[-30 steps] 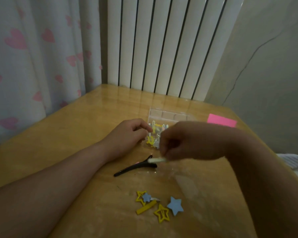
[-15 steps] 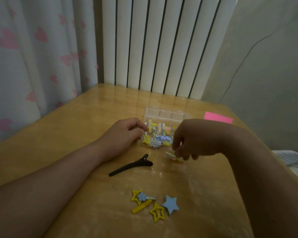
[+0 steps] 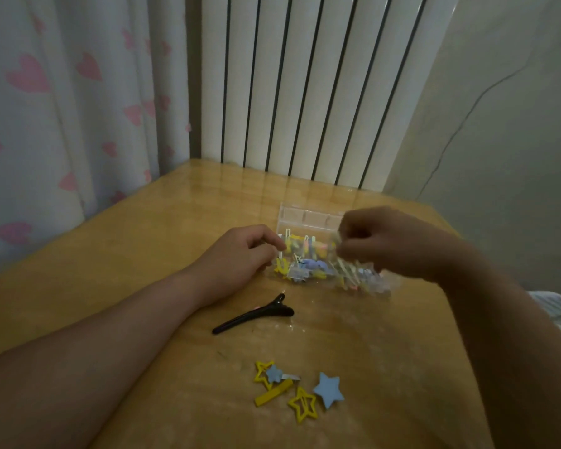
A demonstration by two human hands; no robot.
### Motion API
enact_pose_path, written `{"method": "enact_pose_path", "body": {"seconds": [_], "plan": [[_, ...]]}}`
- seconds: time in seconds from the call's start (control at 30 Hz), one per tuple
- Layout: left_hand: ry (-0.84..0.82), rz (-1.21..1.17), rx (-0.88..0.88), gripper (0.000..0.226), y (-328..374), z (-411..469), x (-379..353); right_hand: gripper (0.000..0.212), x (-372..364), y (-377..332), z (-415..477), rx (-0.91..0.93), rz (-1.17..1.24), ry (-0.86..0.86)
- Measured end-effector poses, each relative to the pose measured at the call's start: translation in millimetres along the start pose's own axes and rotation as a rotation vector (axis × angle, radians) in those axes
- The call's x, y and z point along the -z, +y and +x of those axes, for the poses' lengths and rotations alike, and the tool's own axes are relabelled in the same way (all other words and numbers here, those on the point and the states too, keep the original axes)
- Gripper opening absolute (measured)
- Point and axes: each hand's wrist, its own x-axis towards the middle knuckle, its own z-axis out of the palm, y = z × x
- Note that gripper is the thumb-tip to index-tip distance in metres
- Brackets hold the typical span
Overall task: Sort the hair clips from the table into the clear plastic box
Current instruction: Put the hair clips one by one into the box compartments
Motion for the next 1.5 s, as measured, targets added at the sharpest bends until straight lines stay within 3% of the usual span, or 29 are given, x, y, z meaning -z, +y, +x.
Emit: {"method": "enact_pose_path", "body": {"seconds": [0.1,0.17,0.73,0.97,1.13,1.37,1.5], "plan": [[-0.003,0.013,-0.001,0.020,0.6,-1.0,-0.2,0.009,5.8,23.8,1.8,-0.089,0.244,0.263],[-0.006,0.027,0.000,0.020,1.1,-1.0,0.0,0.009,-1.9,36.5,5.2,-0.175,0.286,0.313],[-0.004,0.036,-0.005,0.019,0.3,-1.7,0.1,0.020,-58.4,23.0,30.5,-0.296,0.028,0.297],[-0.021,0.025,0.003,0.019,2.5,-3.2,0.6,0.019,-52.5,13.5,29.6,-0.161,-0.002,0.327],[-0.019,0.017,0.001,0.018,3.2,-3.4,0.7,0.017,-49.6,-6.5,24.4,0.000,0.005,0.214],[-0.010,0.022,-0.005,0.020,2.5,-2.3,0.7,0.018,-45.7,-51.3,2.1,0.177,-0.105,-0.448],[-0.004,0.015,0.000,0.022,1.6,-2.3,0.8,0.032,-57.1,-69.0,-4.1,0.205,-0.177,-0.586]]}}
